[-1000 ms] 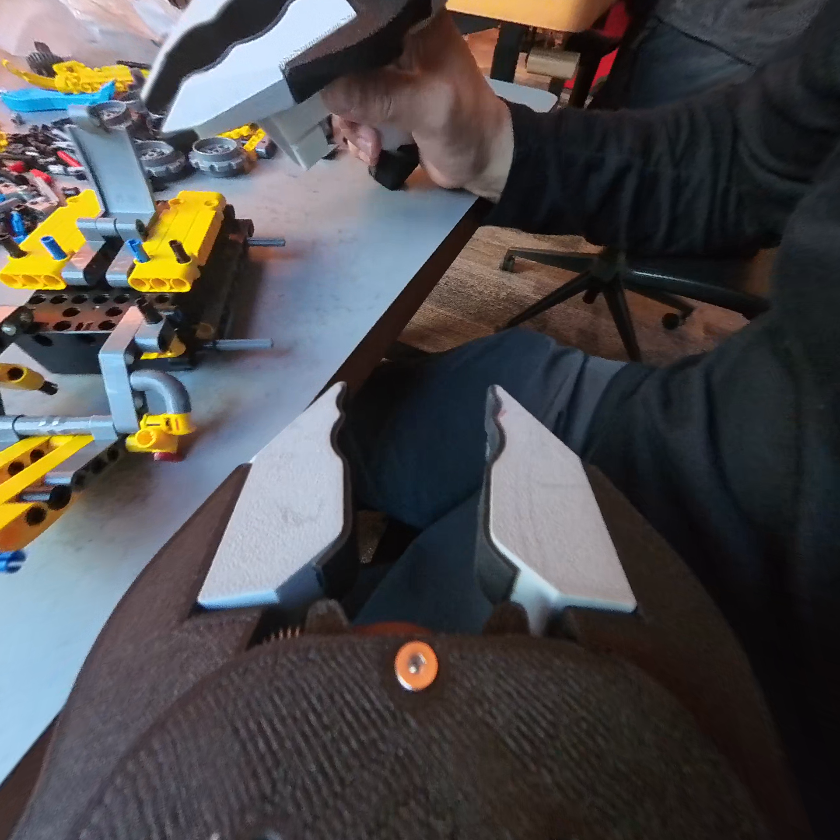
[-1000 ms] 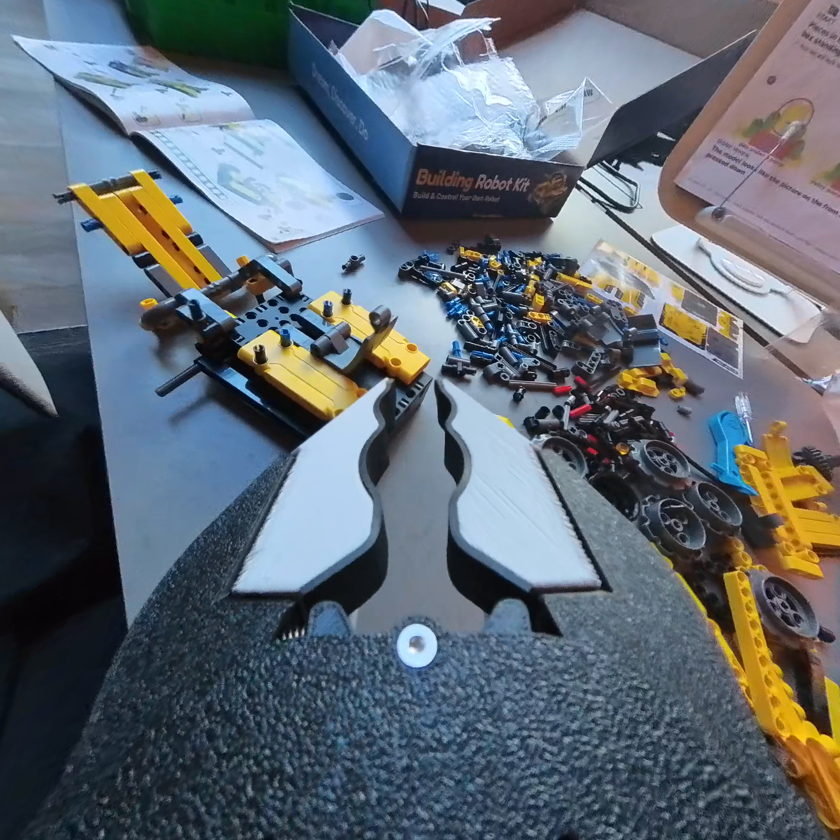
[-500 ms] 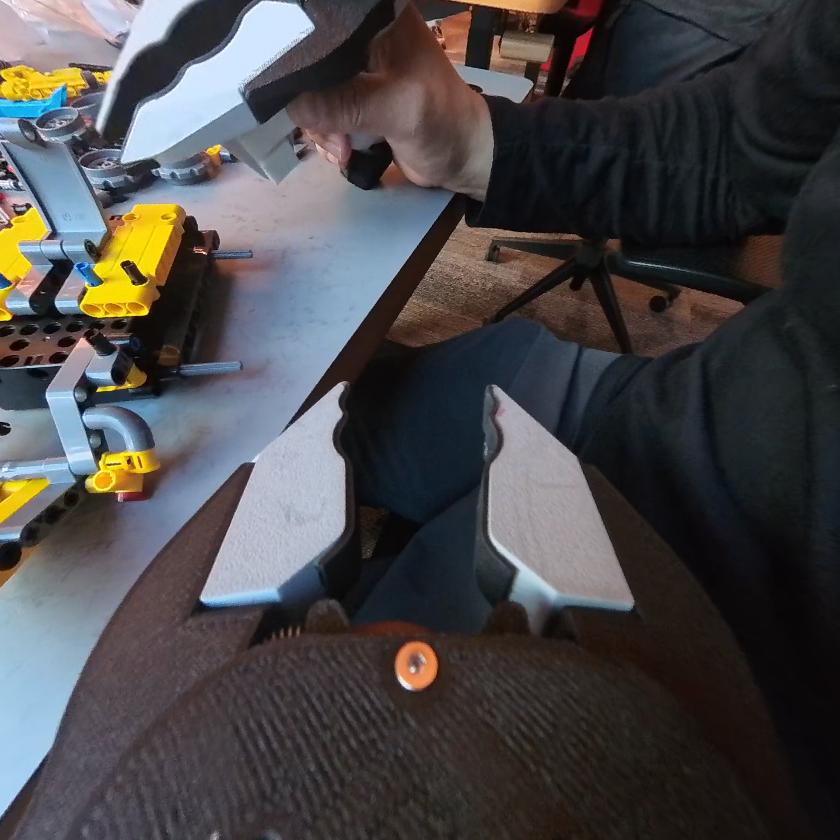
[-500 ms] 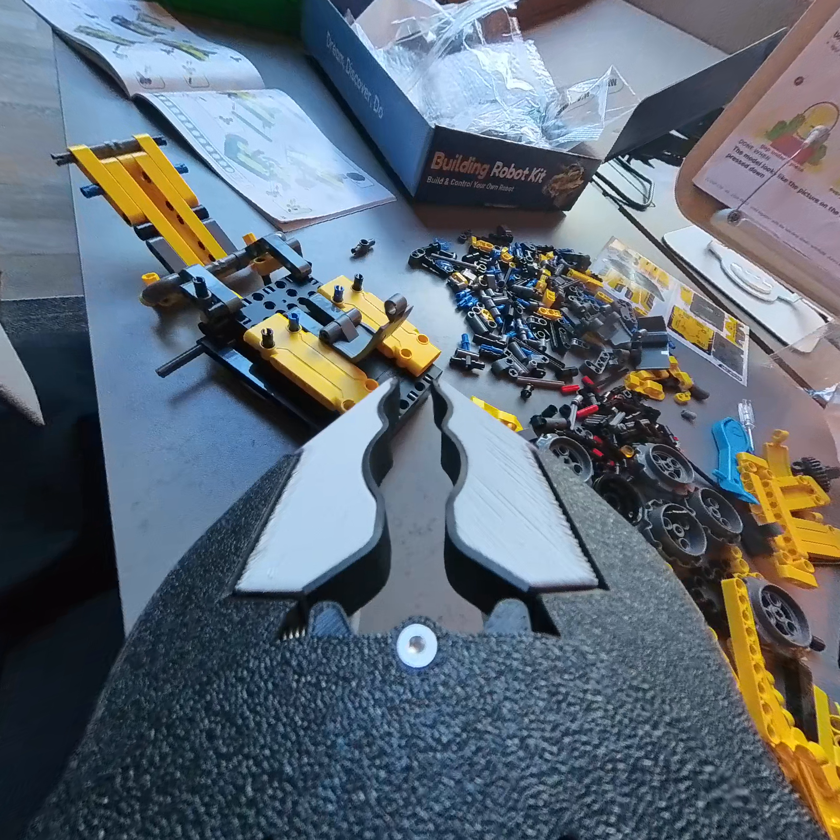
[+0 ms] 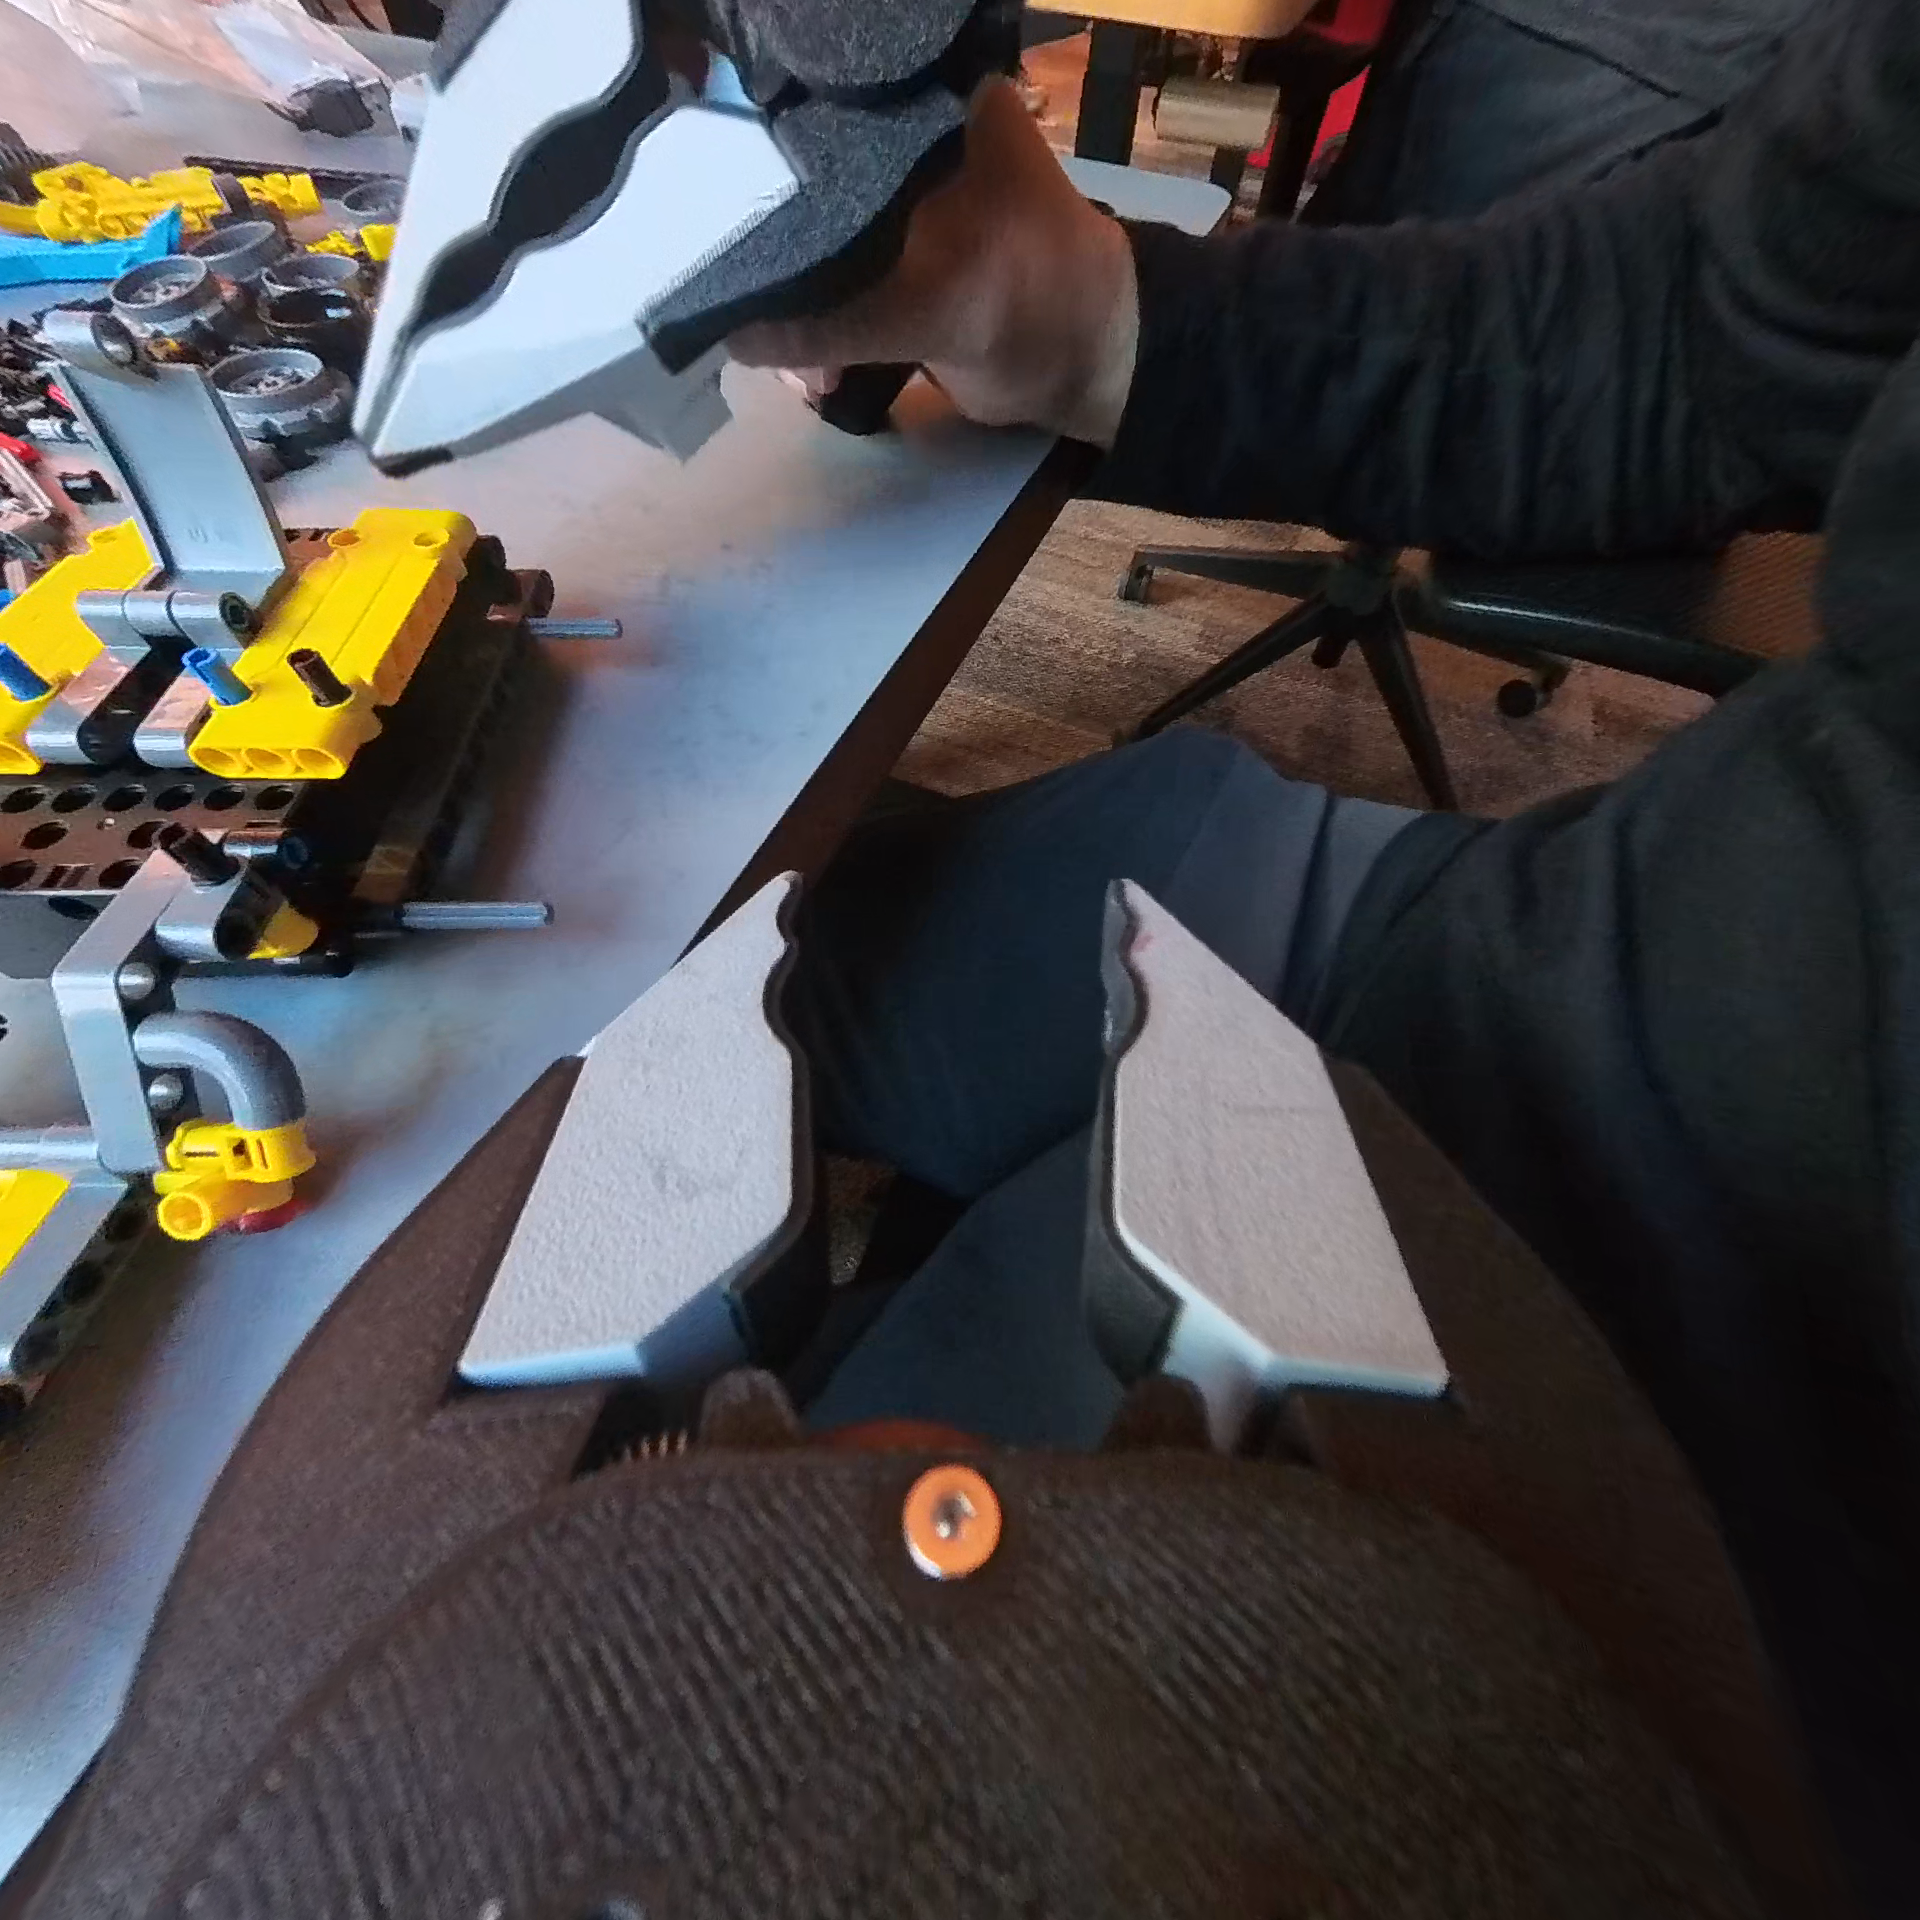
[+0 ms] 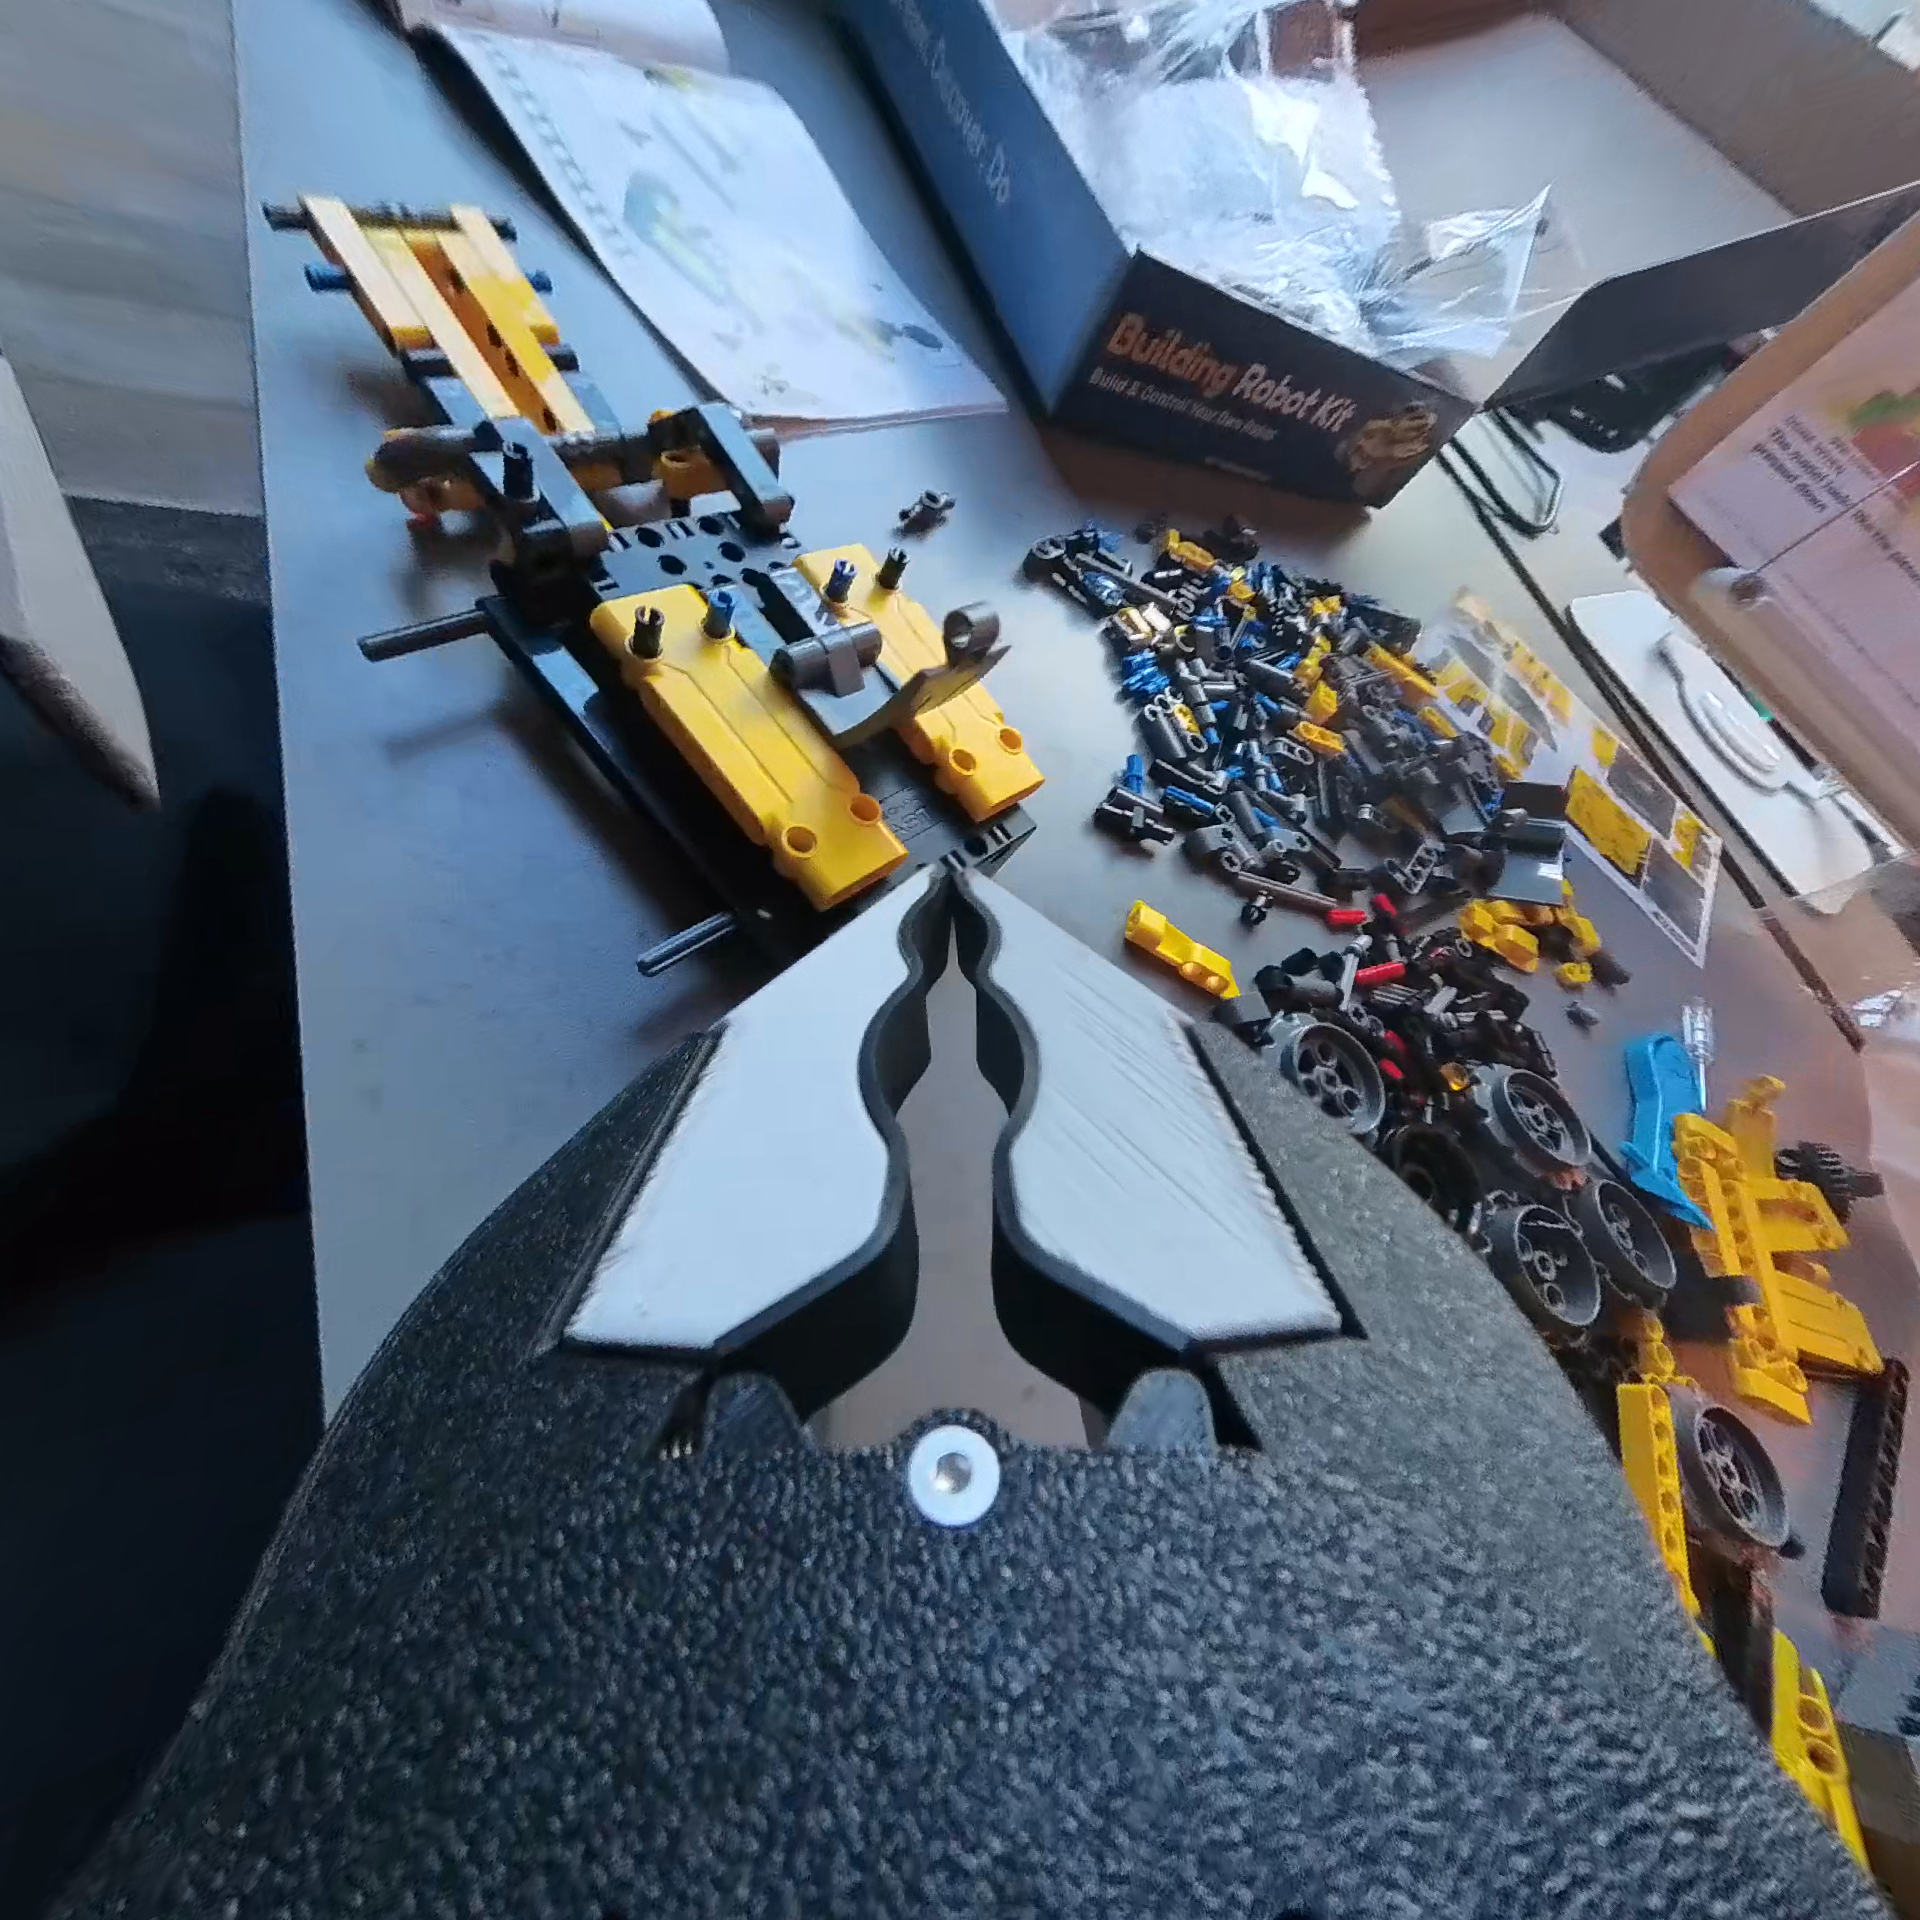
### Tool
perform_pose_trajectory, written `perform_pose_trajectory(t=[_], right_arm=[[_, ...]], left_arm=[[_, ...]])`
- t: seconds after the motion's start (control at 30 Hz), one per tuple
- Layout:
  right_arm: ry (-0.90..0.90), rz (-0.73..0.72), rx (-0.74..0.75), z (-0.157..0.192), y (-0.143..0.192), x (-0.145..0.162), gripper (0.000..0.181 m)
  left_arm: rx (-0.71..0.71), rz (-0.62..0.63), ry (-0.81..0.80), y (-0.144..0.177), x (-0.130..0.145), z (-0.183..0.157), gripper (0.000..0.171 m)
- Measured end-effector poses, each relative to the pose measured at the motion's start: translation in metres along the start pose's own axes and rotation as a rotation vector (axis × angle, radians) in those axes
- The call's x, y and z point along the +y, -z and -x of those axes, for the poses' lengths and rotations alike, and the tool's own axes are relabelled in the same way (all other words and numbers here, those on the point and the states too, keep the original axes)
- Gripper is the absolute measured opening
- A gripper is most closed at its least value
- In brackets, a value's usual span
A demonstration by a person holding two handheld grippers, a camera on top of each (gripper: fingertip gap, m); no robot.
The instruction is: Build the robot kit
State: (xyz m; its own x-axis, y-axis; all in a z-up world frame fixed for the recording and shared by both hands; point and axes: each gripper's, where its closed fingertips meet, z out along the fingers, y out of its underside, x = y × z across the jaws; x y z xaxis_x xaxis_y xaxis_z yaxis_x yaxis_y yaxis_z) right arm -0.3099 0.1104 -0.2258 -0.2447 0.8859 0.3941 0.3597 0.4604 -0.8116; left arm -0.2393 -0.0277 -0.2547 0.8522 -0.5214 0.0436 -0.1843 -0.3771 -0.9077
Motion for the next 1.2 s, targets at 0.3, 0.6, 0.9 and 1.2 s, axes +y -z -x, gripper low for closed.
perform_pose_trajectory(t=[0.3,0.6,0.9,1.2], right_arm=[[-0.015,-0.060,0.034,-0.007,0.003,-0.009,0.000],[-0.162,-0.165,0.111,-0.037,0.017,-0.016,0.001],[-0.072,-0.121,0.018,-0.013,0.011,-0.014,0.000],[-0.048,-0.037,0.092,-0.022,0.003,-0.003,0.000]], left_arm=[[0.007,0.002,0.003,-0.001,0.000,-0.001,0.053],[0.019,0.002,0.004,-0.001,0.000,-0.003,0.052],[0.013,0.018,-0.021,-0.005,0.002,-0.007,0.052],[-0.004,0.001,0.002,0.002,0.000,0.000,0.048]])
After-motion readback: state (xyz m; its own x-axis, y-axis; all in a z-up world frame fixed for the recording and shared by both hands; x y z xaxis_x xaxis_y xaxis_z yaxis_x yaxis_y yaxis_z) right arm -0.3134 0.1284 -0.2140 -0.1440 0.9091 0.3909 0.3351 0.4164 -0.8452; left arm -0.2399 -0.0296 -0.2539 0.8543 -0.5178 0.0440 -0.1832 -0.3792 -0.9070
